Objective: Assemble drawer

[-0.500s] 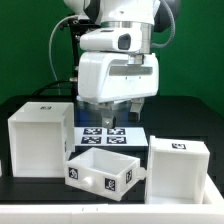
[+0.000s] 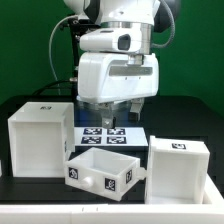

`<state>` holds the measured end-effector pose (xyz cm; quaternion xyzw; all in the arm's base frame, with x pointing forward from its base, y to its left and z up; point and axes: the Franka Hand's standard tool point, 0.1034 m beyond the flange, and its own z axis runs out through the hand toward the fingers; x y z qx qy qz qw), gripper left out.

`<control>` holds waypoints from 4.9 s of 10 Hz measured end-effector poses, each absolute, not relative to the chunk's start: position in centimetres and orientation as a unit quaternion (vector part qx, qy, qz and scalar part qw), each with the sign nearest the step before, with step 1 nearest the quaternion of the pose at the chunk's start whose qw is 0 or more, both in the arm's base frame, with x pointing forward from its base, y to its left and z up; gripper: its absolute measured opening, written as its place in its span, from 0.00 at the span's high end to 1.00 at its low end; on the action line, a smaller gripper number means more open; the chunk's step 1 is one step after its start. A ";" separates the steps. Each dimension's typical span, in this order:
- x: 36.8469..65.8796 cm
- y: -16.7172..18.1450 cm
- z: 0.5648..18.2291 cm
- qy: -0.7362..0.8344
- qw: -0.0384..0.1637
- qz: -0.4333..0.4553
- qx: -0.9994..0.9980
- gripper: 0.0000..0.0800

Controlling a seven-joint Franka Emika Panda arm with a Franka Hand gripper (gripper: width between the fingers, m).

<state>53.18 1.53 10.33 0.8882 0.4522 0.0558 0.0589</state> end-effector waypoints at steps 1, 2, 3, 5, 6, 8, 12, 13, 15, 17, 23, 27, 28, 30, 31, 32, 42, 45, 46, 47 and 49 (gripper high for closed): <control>53.2 1.5 10.3 0.452 0.059 0.056 0.888 0.19; 53.2 1.5 10.3 0.452 0.059 0.056 0.888 0.19; 53.2 1.5 10.3 0.452 0.059 0.055 0.888 0.19; 53.2 1.5 10.3 0.452 0.059 0.055 0.888 0.19; 53.2 1.5 10.3 0.452 0.059 0.055 0.888 0.19; 53.2 1.5 10.3 0.452 0.059 0.055 0.888 0.19; 54.4 -1.8 12.6 0.408 0.054 0.045 0.910 0.19; 55.1 -2.0 13.1 0.405 0.055 0.044 0.911 0.19; 55.0 -1.9 12.9 0.406 0.054 0.044 0.911 0.19; 54.9 -1.7 12.7 0.406 0.054 0.047 0.911 0.19; 52.5 0.4 4.2 0.414 0.040 0.085 0.906 0.19; 52.2 1.2 2.3 0.412 0.034 0.091 0.906 0.19; 52.2 1.2 2.3 0.412 0.034 0.091 0.906 0.34; 52.2 1.2 2.3 0.412 0.034 0.091 0.906 0.68; 52.2 1.2 2.3 0.412 0.034 0.091 0.906 0.68; 52.2 1.2 2.3 0.412 0.034 0.091 0.906 0.90; 45.5 4.9 5.8 0.342 0.003 0.052 0.938 0.95; 40.3 7.8 3.9 0.314 -0.013 0.034 0.949 0.95; 39.5 8.4 3.5 0.313 -0.015 0.028 0.949 0.95; 39.7 8.2 3.5 0.313 -0.014 0.030 0.949 0.95; 39.7 8.2 3.5 0.313 -0.014 0.029 0.949 0.95</control>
Offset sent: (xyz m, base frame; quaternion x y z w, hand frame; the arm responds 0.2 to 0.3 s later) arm 0.0000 0.0000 0.0000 0.0000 0.0000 0.0000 1.0000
